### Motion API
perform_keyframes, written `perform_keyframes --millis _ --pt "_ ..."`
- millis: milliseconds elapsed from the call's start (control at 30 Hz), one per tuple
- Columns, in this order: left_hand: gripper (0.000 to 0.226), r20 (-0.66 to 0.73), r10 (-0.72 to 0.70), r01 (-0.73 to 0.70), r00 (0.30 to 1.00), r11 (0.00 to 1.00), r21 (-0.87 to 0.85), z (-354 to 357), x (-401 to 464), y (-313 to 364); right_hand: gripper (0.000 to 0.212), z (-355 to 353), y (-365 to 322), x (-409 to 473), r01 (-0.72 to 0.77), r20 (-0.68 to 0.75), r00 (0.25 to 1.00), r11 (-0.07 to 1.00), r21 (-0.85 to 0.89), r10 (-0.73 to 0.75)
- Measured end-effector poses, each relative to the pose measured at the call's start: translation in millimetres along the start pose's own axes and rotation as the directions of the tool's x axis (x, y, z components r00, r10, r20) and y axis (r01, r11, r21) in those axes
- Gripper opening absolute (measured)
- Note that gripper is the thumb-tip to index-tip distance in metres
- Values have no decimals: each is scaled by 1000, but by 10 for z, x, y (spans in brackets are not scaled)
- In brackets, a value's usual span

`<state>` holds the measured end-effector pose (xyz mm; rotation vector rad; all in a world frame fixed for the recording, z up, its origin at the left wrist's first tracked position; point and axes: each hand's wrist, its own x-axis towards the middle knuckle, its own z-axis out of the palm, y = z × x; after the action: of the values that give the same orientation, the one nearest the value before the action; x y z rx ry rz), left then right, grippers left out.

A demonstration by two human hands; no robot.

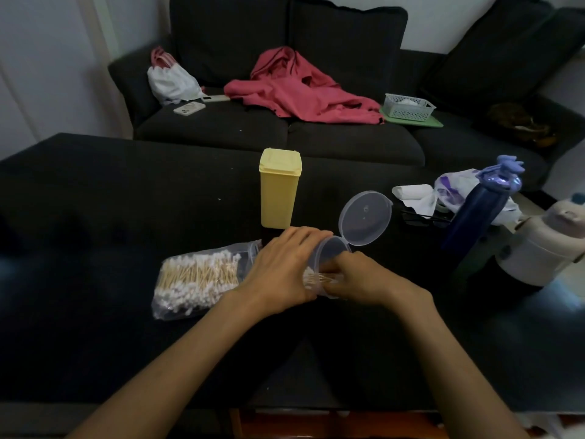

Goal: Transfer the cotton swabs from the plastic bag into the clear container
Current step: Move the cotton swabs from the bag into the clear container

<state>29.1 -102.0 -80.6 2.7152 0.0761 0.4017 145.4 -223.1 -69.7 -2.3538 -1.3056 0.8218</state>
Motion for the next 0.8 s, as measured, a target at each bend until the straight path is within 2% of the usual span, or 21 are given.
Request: perform_keyframes --millis 167,233,400,433,500,600,733,800 --pt "89 13 -18 18 1000 999 -26 -19 3 -17 20 34 32 -17 88 -164 980 988 -129 -109" --pt "88 16 -23 23 1000 999 -37 -20 -4 -10 19 70 12 -3 71 -183 978 984 -161 -101" --pt "87 16 -40 41 999 997 -72 33 -17 -11 24 143 -55 51 17 -194 976 928 -373 -95" --pt "87 16 -45 46 999 996 -82 37 -18 -20 23 135 -40 52 27 -170 981 941 -337 -90" --pt "89 12 -60 61 998 993 -97 25 -20 -55 22 68 -12 18 34 -137 989 988 -150 -54" --pt "95 -18 -102 98 995 983 -156 -8 -15 -117 23 -79 32 -123 91 -215 974 993 72 -73" --pt "98 -31 -125 115 992 964 -239 -40 25 -142 23 -241 89 -332 205 -362 920 971 123 -149" --pt "98 -36 -140 125 989 955 -268 -48 34 -153 28 -284 150 -384 195 -350 927 969 152 -132"
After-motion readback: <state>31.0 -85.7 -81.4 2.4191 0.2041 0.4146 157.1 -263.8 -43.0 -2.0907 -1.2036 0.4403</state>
